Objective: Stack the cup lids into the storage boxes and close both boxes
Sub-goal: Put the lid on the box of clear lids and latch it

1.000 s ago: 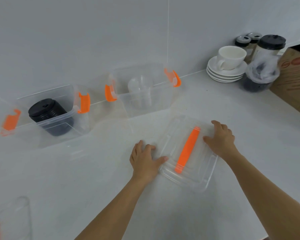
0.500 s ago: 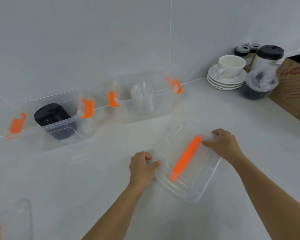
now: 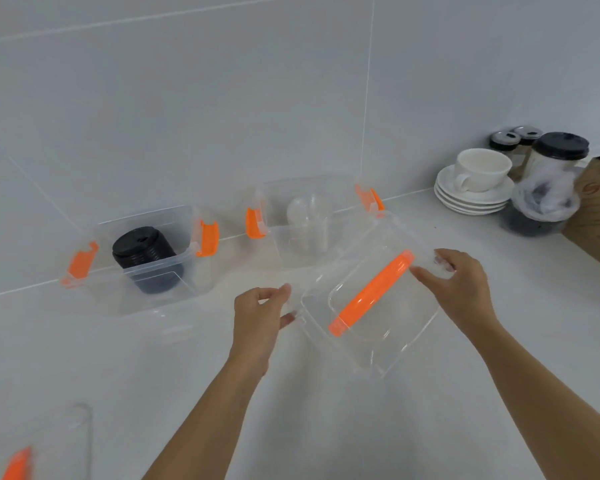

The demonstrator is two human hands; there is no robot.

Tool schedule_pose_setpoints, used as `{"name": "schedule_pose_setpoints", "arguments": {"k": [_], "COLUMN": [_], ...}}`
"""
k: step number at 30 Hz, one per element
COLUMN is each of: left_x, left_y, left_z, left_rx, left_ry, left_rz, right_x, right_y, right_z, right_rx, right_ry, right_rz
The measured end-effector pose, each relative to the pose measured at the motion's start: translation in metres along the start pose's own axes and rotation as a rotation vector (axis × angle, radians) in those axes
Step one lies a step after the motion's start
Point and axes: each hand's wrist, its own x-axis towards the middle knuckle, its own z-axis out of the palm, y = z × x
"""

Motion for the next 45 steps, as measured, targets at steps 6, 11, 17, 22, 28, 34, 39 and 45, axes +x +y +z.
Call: {"name": "schedule_pose_setpoints", "arguments": {"k": [6,11,17,22,28,34,39,45], "left_x": [-0.005,-0.003,0.008,0.031,0.061,0.09,0.114,0.147], "left_y": [0.019,0.035,0.052,0.065,0.076,0.084,0.09,0.085], "left_z": [-0.003,-0.01,-0.009,-0.005,-0.003,-0.006,-0.004,0.0], "left_rx": [-0.173,-0.192,-0.151,-0.169,-0.117,-0.12,-0.097,-0.12], "left_ry": [0.025,-0.088,-0.272,-0.202,-0.141,-0.113,-0.108,-0.137], "left_rz": [0.108,0.152,0.122,0.118,0.126,0.196,0.222,0.177], "right_x": [0.011,0.018,0.028,0.039,0.052,0.061,0.067,0.087], "right_y": [-0.024,-0.042,-0.058,-0.069,-0.077,-0.078,-0.081,-0.085], "right_z": [0.007,0.011,0.017,0.026,0.036,0.052,0.066,0.082], "right_rx": [0.099,0.169,0.212,0.19,0.173,0.162,0.137,0.113], "right_ry": [0.104,0.145,0.183,0.203,0.182,0.118,0.05,0.009], "right_rz": [-0.026,0.006,0.02,-0.046,-0.1,-0.082,-0.102,-0.067]}}
